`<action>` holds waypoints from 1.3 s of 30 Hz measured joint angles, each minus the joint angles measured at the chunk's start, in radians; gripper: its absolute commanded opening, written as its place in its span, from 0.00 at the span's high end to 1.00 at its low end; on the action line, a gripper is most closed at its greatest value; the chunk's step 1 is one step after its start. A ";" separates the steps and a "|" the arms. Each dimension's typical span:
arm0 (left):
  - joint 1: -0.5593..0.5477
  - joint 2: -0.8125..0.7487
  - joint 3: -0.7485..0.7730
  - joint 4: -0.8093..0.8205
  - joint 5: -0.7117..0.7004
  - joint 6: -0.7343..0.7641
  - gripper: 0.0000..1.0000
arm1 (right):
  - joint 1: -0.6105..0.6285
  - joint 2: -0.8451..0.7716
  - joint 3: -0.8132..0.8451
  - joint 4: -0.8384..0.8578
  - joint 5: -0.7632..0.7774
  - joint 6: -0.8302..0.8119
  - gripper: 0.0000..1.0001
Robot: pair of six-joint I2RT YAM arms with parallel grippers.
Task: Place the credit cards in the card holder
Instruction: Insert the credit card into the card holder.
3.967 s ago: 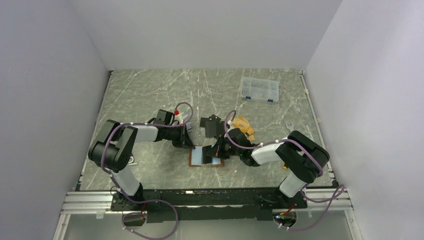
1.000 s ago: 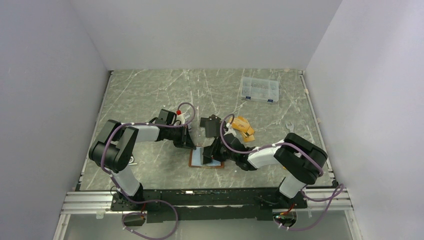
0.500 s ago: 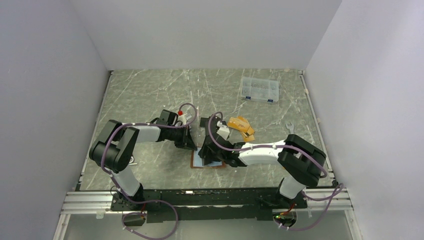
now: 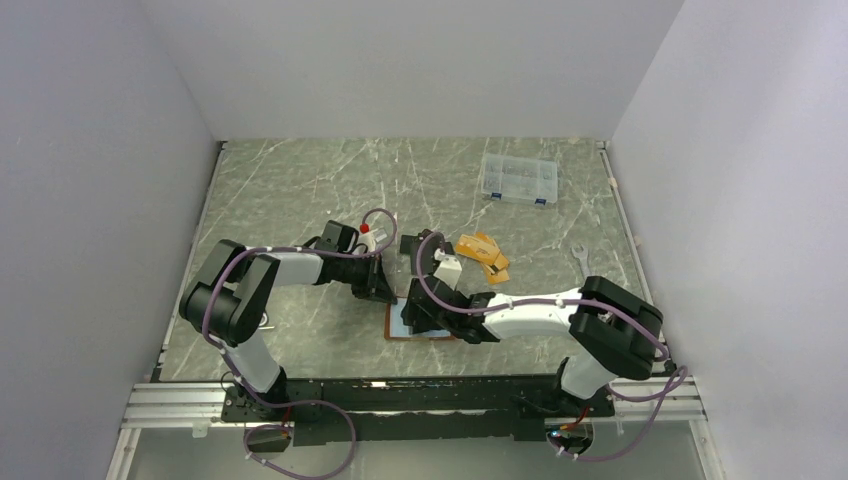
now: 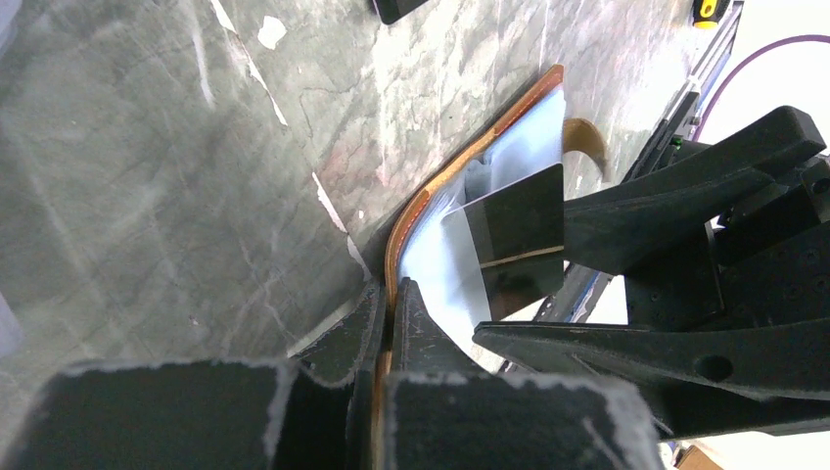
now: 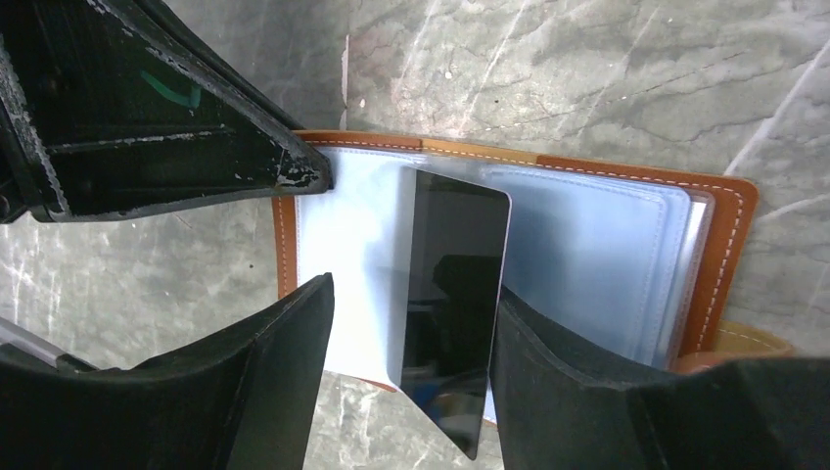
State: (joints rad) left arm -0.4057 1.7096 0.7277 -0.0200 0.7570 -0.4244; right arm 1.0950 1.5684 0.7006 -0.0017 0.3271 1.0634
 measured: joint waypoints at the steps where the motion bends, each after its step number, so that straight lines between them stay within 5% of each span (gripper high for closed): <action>1: 0.000 0.000 0.000 0.000 0.002 0.000 1.00 | 0.001 -0.010 -0.006 0.000 0.004 -0.013 0.38; 26: 0.001 0.000 0.000 0.000 0.008 0.000 1.00 | 0.055 -0.042 0.034 -0.203 0.128 -0.053 0.39; 33: 0.002 0.000 0.000 -0.003 0.010 -0.003 1.00 | 0.124 0.063 0.171 -0.367 0.198 -0.077 0.38; 39: 0.003 0.000 0.000 -0.014 0.013 -0.003 0.87 | 0.149 0.108 0.234 -0.455 0.222 -0.092 0.38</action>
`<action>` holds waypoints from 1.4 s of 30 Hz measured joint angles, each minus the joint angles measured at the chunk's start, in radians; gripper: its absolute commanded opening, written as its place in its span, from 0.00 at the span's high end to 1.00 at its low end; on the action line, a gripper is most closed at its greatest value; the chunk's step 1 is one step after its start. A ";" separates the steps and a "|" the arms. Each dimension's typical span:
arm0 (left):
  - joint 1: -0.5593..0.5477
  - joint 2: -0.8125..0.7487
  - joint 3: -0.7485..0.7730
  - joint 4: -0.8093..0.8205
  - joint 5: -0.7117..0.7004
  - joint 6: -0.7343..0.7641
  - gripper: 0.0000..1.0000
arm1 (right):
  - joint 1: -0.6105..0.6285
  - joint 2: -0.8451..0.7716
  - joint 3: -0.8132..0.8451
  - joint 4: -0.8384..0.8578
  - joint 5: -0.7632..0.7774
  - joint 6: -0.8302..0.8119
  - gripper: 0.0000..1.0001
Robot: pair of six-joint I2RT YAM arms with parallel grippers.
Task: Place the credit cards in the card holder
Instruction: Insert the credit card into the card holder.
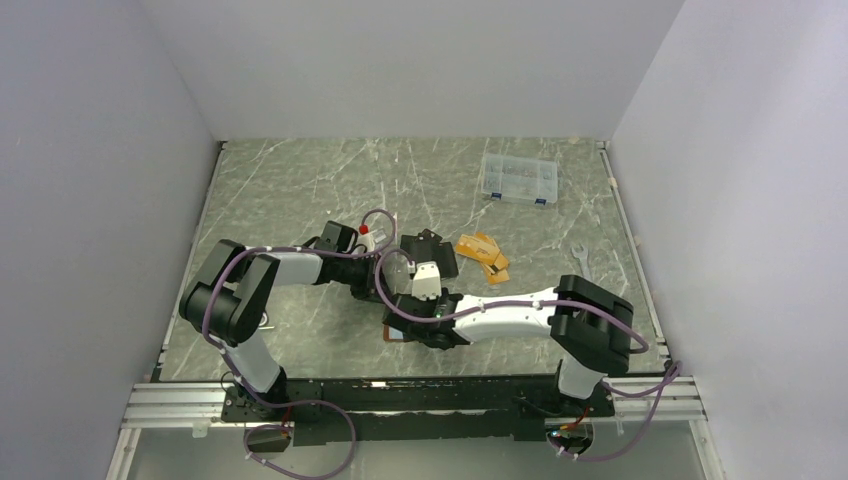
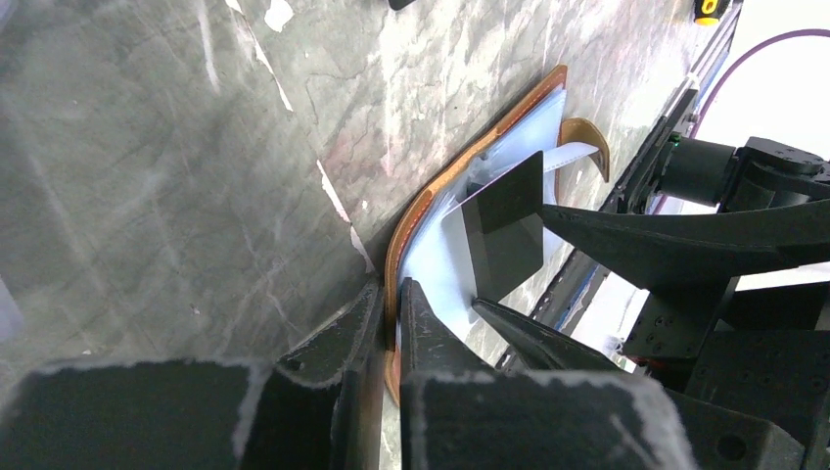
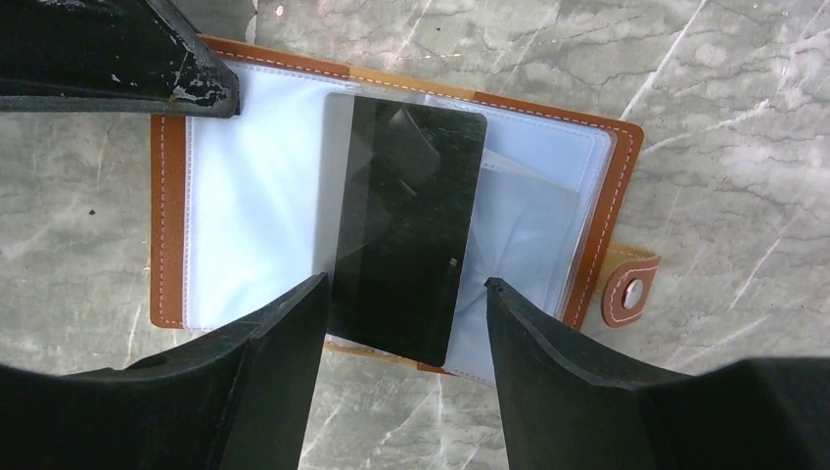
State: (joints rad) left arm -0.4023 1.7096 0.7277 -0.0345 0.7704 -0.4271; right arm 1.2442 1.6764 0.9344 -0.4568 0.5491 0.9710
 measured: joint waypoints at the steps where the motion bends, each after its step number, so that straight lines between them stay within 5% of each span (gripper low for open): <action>1: 0.001 0.000 0.000 -0.002 0.000 0.000 0.87 | 0.000 0.003 0.007 -0.010 0.000 -0.001 0.37; 16: 0.006 -0.015 -0.004 -0.010 0.000 -0.001 0.94 | -0.001 -0.005 0.008 0.020 -0.057 -0.108 0.39; 26: 0.008 -0.024 -0.004 -0.007 0.000 -0.004 0.94 | -0.110 -0.196 -0.205 0.174 -0.160 -0.116 0.39; 36: 0.008 -0.024 -0.004 -0.007 -0.001 -0.003 0.93 | -0.121 -0.214 -0.216 0.235 -0.209 -0.166 0.43; 42: 0.008 -0.024 -0.004 -0.007 -0.001 -0.003 0.94 | -0.192 -0.370 -0.291 0.300 -0.269 -0.180 0.50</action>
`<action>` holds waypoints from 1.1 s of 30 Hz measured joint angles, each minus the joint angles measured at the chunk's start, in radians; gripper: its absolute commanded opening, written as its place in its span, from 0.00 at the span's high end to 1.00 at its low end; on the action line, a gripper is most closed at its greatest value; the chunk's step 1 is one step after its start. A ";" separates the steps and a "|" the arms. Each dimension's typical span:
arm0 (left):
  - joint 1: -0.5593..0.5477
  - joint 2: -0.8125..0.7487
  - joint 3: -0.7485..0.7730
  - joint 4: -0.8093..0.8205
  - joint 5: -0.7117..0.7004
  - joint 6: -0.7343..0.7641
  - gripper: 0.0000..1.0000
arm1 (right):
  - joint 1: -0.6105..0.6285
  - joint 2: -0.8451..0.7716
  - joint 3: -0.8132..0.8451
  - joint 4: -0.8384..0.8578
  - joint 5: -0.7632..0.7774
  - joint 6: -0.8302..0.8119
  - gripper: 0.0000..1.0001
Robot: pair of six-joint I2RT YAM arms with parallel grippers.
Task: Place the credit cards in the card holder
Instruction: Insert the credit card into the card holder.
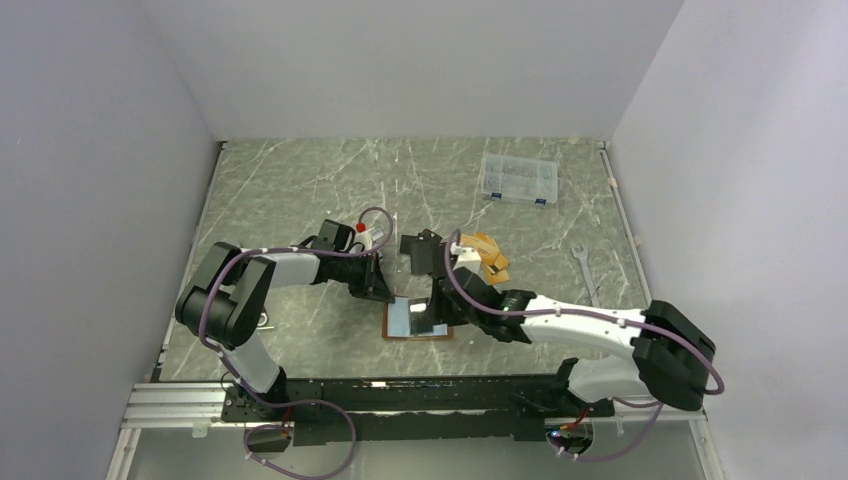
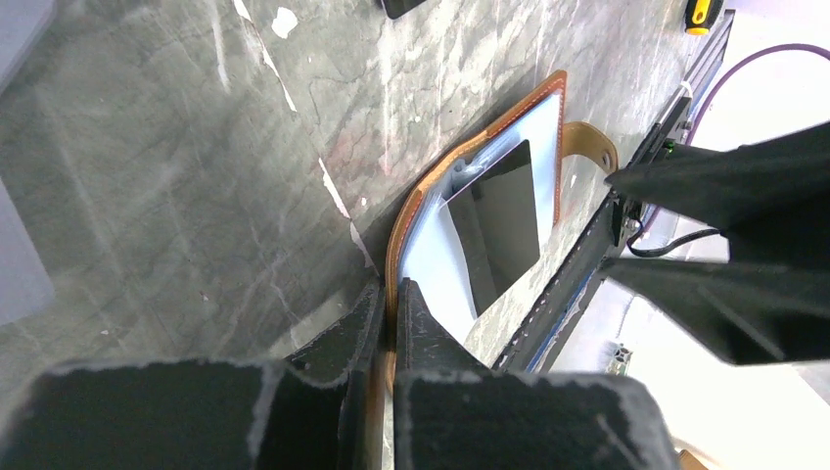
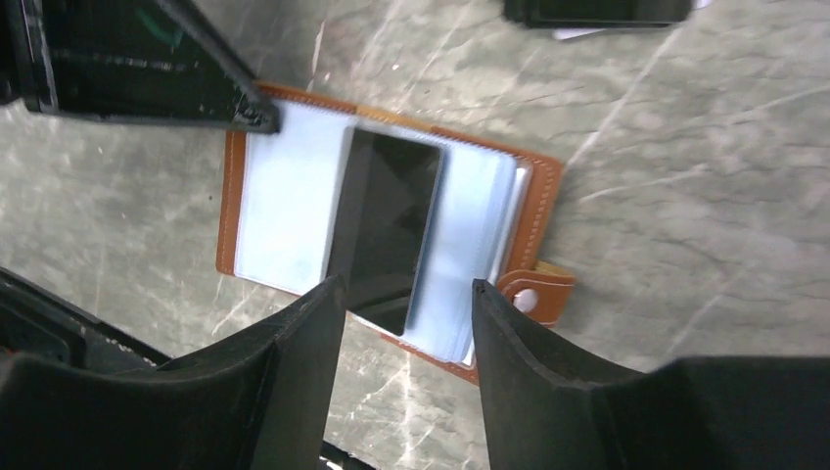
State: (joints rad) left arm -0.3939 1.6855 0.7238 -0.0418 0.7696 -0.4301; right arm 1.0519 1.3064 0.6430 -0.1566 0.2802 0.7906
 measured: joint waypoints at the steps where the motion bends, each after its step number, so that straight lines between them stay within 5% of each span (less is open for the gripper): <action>1: 0.000 0.000 0.000 0.000 0.000 0.000 0.94 | -0.026 -0.033 -0.020 0.008 -0.011 -0.002 0.53; 4: 0.000 0.000 0.000 0.000 0.000 0.000 0.94 | -0.079 -0.070 -0.044 0.013 -0.028 -0.005 0.63; 33: 0.000 0.000 0.000 0.000 -0.007 0.002 0.92 | -0.092 0.092 -0.091 0.215 -0.178 0.032 0.75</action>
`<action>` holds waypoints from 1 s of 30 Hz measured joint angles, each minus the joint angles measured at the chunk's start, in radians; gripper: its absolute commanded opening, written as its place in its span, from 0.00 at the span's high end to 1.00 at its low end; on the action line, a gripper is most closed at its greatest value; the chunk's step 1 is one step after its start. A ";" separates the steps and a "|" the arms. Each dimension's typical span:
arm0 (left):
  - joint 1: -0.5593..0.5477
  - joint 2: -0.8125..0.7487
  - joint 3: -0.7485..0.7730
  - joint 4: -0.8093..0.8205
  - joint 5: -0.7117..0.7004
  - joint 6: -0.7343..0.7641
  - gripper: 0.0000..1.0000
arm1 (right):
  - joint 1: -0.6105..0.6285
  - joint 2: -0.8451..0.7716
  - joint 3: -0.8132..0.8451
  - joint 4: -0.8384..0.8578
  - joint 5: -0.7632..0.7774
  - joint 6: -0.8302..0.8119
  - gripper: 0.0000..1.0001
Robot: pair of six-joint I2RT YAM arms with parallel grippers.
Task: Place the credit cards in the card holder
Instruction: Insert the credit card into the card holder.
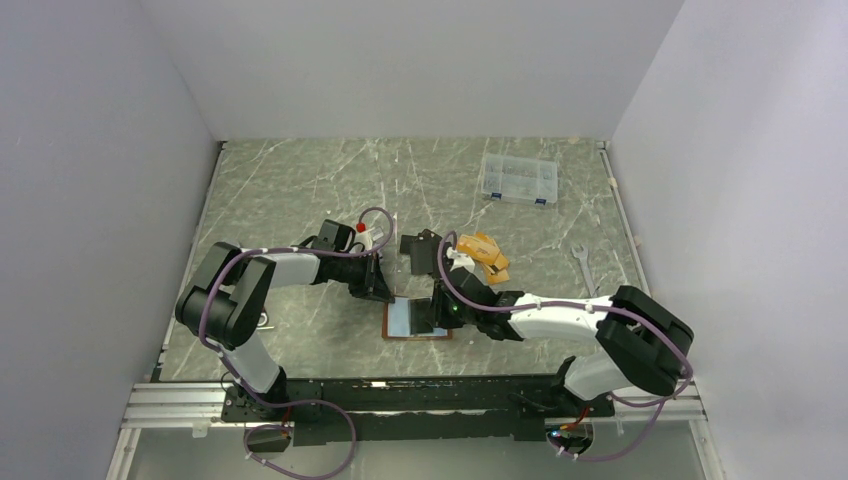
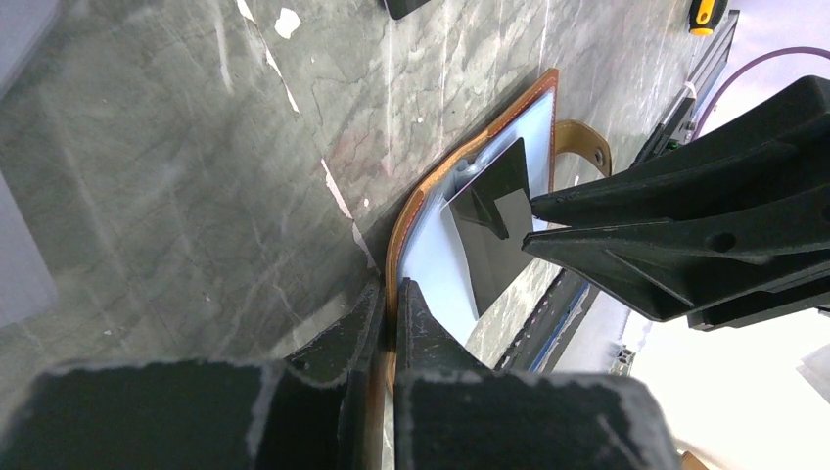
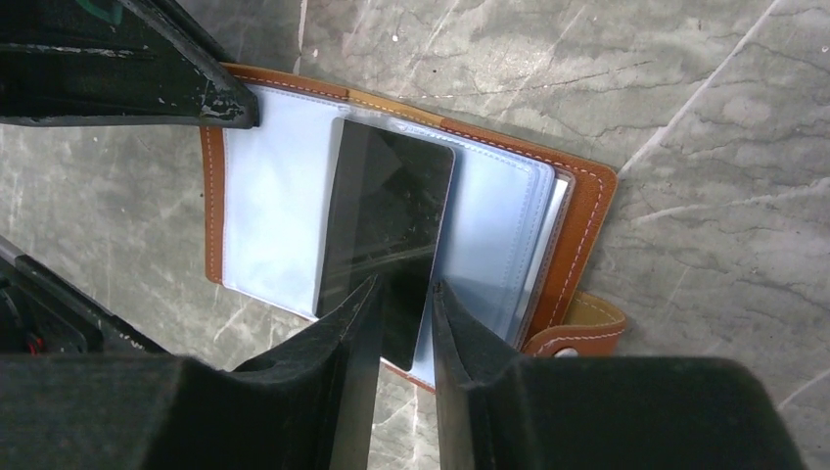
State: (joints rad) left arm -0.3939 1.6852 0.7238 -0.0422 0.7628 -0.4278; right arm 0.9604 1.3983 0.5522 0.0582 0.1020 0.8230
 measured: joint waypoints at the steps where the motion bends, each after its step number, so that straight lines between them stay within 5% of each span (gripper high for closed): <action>1: 0.000 0.000 0.000 0.000 0.000 0.000 0.92 | 0.000 0.004 0.000 0.003 0.000 0.000 0.76; 9: 0.000 0.000 0.000 0.000 0.000 0.000 0.92 | 0.009 0.034 0.010 0.007 0.001 -0.001 0.80; 30: 0.000 0.000 0.000 -0.001 -0.025 0.005 0.72 | 0.031 0.138 0.081 0.062 -0.038 -0.018 0.83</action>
State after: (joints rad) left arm -0.3939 1.6852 0.7238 -0.0429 0.7380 -0.4232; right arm 0.9913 1.5368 0.6331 0.1200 0.0639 0.8051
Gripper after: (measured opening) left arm 0.280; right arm 0.167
